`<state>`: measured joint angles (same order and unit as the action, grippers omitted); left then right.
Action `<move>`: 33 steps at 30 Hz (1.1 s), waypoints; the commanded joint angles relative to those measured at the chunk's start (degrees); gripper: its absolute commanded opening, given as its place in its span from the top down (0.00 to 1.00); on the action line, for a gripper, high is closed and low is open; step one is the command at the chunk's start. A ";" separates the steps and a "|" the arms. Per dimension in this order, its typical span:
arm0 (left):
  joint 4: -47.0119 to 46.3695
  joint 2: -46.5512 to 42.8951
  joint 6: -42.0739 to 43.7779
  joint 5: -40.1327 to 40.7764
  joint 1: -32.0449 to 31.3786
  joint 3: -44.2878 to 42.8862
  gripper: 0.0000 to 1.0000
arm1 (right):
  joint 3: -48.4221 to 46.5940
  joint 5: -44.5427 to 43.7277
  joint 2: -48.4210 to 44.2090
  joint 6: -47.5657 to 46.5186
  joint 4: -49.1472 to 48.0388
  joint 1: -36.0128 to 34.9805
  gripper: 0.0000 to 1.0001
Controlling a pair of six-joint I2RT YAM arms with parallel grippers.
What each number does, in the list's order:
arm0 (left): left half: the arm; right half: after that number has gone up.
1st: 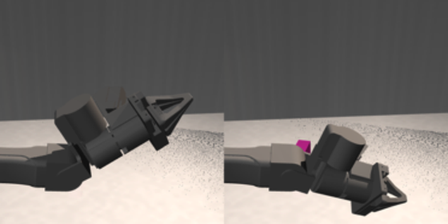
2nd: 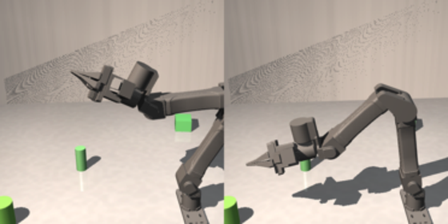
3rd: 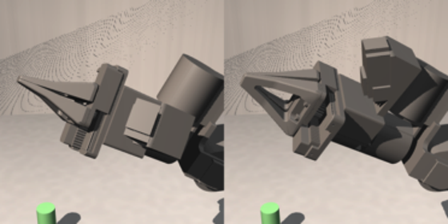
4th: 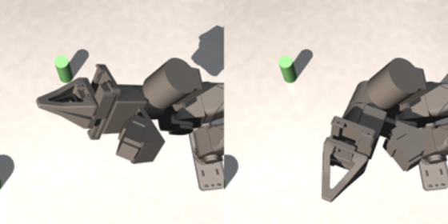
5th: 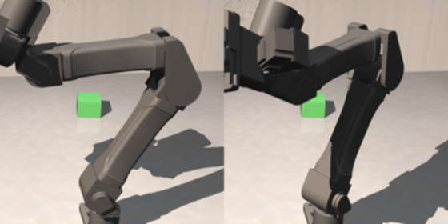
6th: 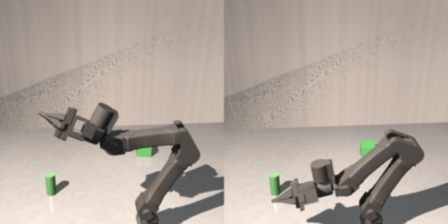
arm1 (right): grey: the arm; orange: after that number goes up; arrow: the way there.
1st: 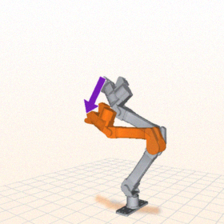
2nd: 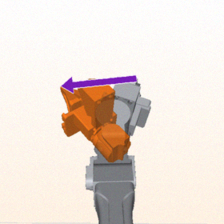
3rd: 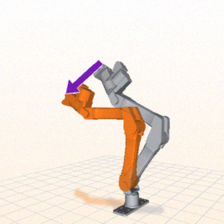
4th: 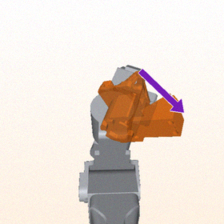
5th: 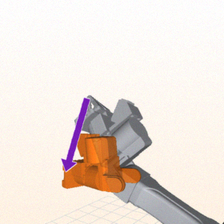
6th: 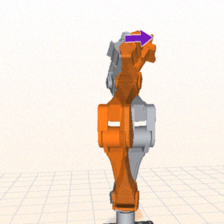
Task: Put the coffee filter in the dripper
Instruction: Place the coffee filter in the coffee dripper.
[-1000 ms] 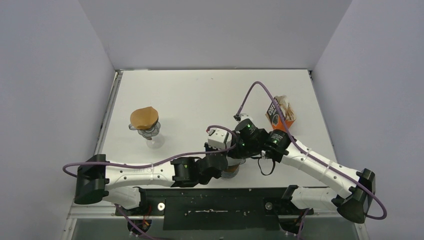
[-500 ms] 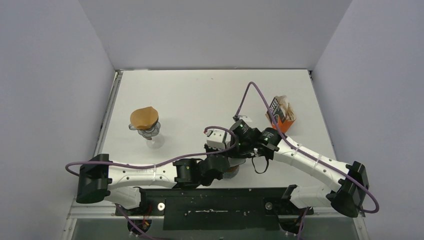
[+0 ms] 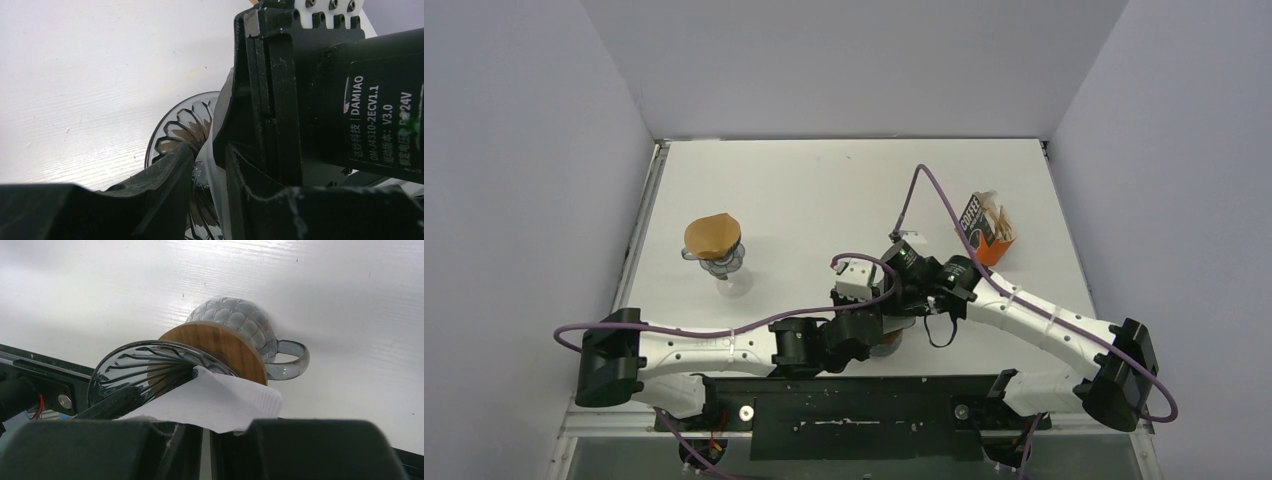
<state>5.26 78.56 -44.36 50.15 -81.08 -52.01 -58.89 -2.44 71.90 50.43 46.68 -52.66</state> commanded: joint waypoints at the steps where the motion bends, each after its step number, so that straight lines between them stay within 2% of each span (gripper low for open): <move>1: 0.77 -3.27 -0.27 0.54 -0.48 -2.93 0.70 | 0.36 -2.27 0.35 0.20 -2.64 -0.93 0.88; 8: 4.85 -8.90 1.38 0.50 -0.43 -3.50 0.66 | 0.33 -2.56 0.99 -0.17 -3.08 -1.97 0.84; 17: 11.12 -15.76 2.52 0.83 -0.40 -3.10 0.65 | -1.97 -4.95 3.71 -1.24 -2.28 -4.84 0.78; 24: 12.56 -19.53 1.04 1.51 -0.38 -0.49 0.66 | -3.69 -6.98 5.86 -1.61 -0.38 -7.19 0.71; 27: 12.86 -20.60 1.06 2.11 -0.39 0.28 0.66 | -3.97 -7.79 6.28 -1.48 0.48 -7.77 0.64; 33: 13.03 -21.01 1.71 2.65 -0.37 0.45 0.66 | -3.35 -7.97 6.77 -1.22 0.87 -8.06 0.63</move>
<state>18.44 58.72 -42.87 51.24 -81.23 -51.68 -61.73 -8.60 76.93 48.53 47.22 -60.16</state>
